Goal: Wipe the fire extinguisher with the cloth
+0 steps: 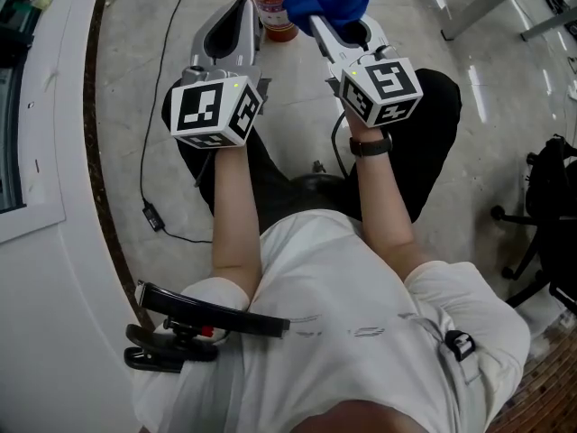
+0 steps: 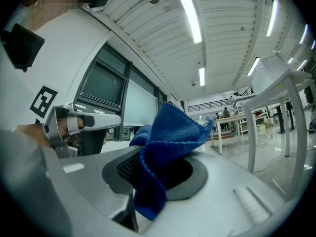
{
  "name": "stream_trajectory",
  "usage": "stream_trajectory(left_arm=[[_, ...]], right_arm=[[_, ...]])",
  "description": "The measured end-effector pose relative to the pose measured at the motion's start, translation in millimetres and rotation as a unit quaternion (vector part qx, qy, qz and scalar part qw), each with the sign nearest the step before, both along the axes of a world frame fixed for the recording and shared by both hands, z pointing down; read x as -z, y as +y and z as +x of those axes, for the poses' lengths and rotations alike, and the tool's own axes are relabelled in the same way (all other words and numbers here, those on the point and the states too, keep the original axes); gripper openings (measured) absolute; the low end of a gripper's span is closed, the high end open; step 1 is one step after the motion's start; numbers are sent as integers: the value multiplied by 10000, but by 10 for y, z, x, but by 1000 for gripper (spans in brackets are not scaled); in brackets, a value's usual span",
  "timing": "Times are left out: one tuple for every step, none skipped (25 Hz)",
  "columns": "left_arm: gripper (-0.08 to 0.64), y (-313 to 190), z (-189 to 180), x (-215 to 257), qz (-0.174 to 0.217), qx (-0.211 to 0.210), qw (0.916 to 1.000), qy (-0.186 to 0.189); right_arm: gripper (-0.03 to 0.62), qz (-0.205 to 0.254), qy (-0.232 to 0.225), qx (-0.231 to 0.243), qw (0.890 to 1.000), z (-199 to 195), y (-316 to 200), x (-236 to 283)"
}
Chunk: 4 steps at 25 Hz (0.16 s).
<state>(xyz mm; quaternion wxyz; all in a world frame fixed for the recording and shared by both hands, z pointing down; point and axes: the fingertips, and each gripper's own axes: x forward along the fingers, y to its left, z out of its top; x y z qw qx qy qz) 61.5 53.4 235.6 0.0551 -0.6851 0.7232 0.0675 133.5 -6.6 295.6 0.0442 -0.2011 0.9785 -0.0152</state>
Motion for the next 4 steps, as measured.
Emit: stream_trajectory(left_arm=[[-2, 5, -12, -7, 38, 8, 10000, 55], [-2, 4, -25, -8, 84, 17, 9999, 105], [-2, 0, -41, -6, 131, 33, 9998, 150], [-2, -5, -57, -3, 178, 51, 9996, 194]], right_arm=[[109, -30, 17, 33, 10000, -12, 8, -26], [107, -71, 19, 66, 10000, -25, 11, -49], [107, -120, 7, 100, 9999, -40, 11, -67], [107, -173, -12, 135, 9998, -55, 8, -83]])
